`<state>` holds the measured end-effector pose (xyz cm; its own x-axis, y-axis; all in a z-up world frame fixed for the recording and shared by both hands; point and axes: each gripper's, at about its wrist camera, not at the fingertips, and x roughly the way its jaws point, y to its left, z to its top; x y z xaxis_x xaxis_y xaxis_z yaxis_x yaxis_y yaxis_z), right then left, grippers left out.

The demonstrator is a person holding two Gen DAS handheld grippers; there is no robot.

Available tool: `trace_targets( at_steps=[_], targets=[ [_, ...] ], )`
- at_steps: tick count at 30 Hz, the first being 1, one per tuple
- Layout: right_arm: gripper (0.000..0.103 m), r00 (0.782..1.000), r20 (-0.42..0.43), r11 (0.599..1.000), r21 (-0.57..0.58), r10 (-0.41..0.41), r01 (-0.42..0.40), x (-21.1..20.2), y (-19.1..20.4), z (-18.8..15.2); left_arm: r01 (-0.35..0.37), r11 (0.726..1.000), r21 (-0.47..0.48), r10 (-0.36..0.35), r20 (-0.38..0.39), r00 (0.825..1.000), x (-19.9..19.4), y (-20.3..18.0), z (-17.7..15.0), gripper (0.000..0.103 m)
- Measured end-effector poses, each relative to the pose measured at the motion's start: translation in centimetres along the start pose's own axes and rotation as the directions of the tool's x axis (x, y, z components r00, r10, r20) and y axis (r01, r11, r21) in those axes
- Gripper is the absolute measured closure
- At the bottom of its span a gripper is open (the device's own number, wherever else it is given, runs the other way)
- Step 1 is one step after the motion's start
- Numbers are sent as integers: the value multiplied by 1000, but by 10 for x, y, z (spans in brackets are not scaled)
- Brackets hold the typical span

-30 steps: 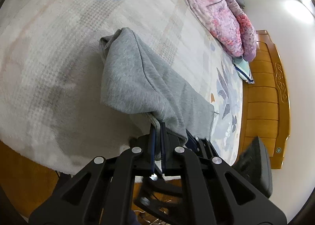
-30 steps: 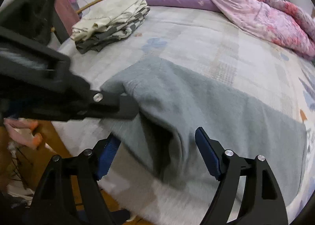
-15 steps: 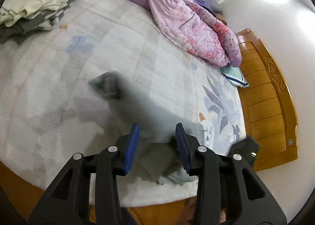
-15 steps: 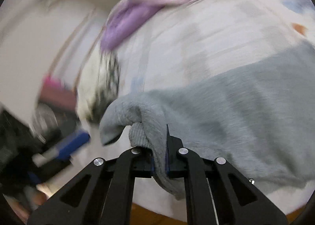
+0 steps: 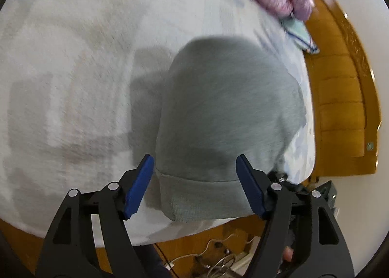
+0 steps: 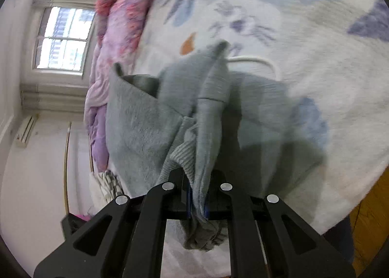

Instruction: Fold large clothes

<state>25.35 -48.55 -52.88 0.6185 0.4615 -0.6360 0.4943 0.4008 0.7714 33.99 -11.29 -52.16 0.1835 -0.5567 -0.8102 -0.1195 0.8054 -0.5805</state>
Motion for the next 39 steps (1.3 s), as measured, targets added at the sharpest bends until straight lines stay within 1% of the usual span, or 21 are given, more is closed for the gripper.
trace_targets(
  at_steps=[1,2,4,6,7,9,12,13,15,17,18,20,21,23,24,26,29,32,35,36,39],
  targets=[
    [96,1000,6,1000,-7,7,-7,-5,1,2,-1,1000,-4,1,2,1000,3,-1,-1,31],
    [96,1000,10,1000,-11,13,-13,-7,1,3,15,1000,-12,-15,4,1000,5,-2,-3,29],
    [97,1000,25,1000,-4,9,-9,-18,1,7,16,1000,-20,-16,9,1000,10,-4,-6,23],
    [96,999,4,999,9,-37,37,-18,-13,10,1,1000,-22,-1,-1,1000,18,-5,-8,19],
    [96,997,-17,997,-11,-73,72,-13,-18,13,-6,1000,-24,6,-10,1000,25,-6,-8,18],
    [92,989,-72,991,-34,-130,128,-3,-27,19,-6,999,-41,4,-45,999,40,-6,-10,18],
    [86,986,-85,989,-14,-146,146,-7,-35,28,35,995,-97,-41,-59,997,49,-2,-13,18],
    [83,984,-86,987,-11,-159,158,-10,-36,29,55,992,-111,-61,-53,997,49,0,-15,18],
    [76,981,-86,984,7,-175,176,-18,-43,31,53,991,-123,-59,-47,997,50,3,-20,15],
    [44,978,-91,980,47,-190,194,-23,-55,33,65,987,-148,-72,-43,997,53,8,-23,15],
    [42,977,-97,977,72,-191,198,-24,-62,33,63,986,-157,-71,-46,996,57,10,-25,14],
    [40,975,-121,975,99,-188,200,-22,-75,33,39,990,-134,-43,-32,999,60,8,-26,14],
    [38,978,-134,975,128,-162,179,-20,-80,34,18,994,-108,-21,-28,999,62,4,-25,15],
    [35,986,-157,976,200,-60,91,-16,-91,31,22,995,-94,-25,-35,999,66,3,-21,26],
    [34,986,-160,976,207,-40,73,-14,-92,30,-4,996,-85,0,-41,999,67,1,-20,29],
    [27,983,-184,978,205,-4,43,-7,-94,27,-28,997,-73,25,-49,999,68,-2,-17,36],
    [27,983,-180,967,254,28,19,-3,-101,22,-12,993,-119,4,-64,998,66,0,-12,42],
    [27,985,-166,961,275,40,7,-11,-106,16,-1,991,-130,-10,-77,997,60,-1,-11,47],
    [25,984,-164,953,302,67,-14,-10,-111,9,10,991,-136,-21,-82,996,57,-2,-10,48],
    [25,984,-152,948,314,93,-41,-9,-112,9,10,989,-147,-22,-84,996,58,-1,-10,48],
    [25,980,-152,950,301,129,-78,3,-109,13,23,988,-153,-36,-86,996,60,2,-10,47]
  ],
)
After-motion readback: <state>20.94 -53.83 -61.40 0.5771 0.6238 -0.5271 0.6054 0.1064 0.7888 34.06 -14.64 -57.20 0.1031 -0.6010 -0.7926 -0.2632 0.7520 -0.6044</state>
